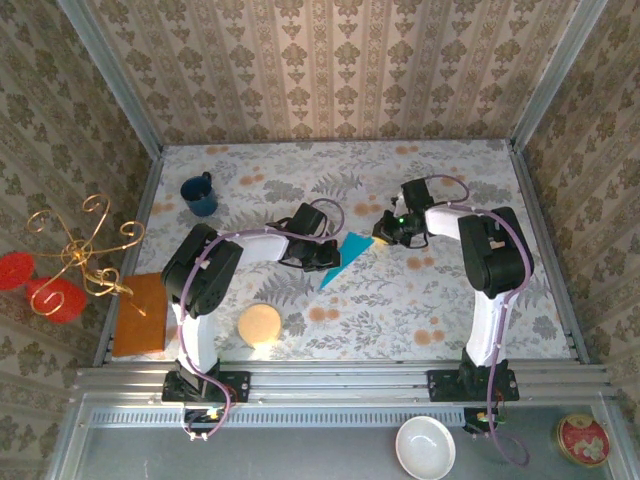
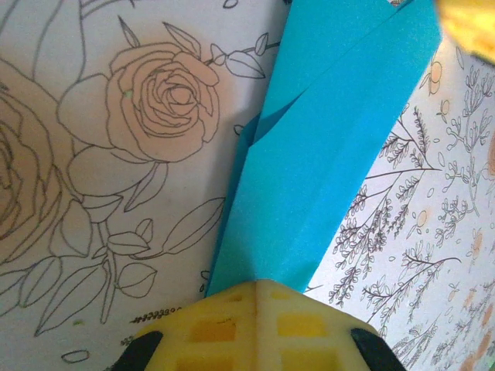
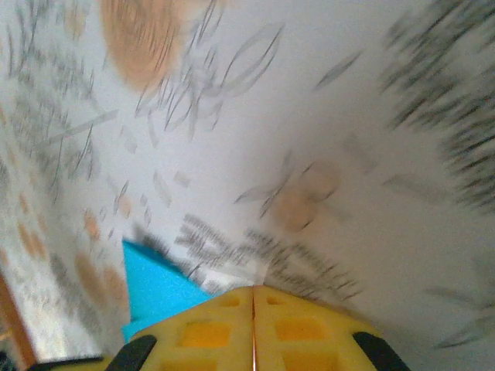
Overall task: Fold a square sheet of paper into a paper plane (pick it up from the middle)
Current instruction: Fold the wing for the fifth time at the center of the table.
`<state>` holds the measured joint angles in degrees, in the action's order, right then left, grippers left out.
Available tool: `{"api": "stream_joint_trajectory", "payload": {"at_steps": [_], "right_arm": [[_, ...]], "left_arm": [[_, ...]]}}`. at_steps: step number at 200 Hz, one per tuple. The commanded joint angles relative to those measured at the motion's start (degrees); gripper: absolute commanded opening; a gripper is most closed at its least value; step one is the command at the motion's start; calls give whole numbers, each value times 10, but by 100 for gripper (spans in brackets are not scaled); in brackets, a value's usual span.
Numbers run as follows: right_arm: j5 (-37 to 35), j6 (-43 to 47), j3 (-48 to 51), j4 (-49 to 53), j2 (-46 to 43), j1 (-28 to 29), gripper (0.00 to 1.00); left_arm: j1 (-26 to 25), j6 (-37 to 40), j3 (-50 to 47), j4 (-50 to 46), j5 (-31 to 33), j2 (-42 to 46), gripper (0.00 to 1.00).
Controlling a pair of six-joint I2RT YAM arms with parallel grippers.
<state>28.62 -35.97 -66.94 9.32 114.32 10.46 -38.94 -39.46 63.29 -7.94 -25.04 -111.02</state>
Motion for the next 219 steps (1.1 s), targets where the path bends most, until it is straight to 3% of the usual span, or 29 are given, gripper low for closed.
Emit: {"api": "stream_joint_trajectory", "payload": {"at_steps": [1, 44, 101, 219], "right_arm": [[-51, 14, -3, 6, -23, -7, 10], [-23, 8, 61, -33, -107, 33, 11], [17, -16, 66, -55, -67, 124, 11], [-16, 24, 24, 22, 13, 123, 6]], "left_arm": [[11, 4, -25, -121, 57, -40, 0], [10, 5, -7, -120, 49, -34, 0], [10, 4, 0, -111, 35, -25, 0], [1, 33, 12, -23, -39, 21, 4]]}}
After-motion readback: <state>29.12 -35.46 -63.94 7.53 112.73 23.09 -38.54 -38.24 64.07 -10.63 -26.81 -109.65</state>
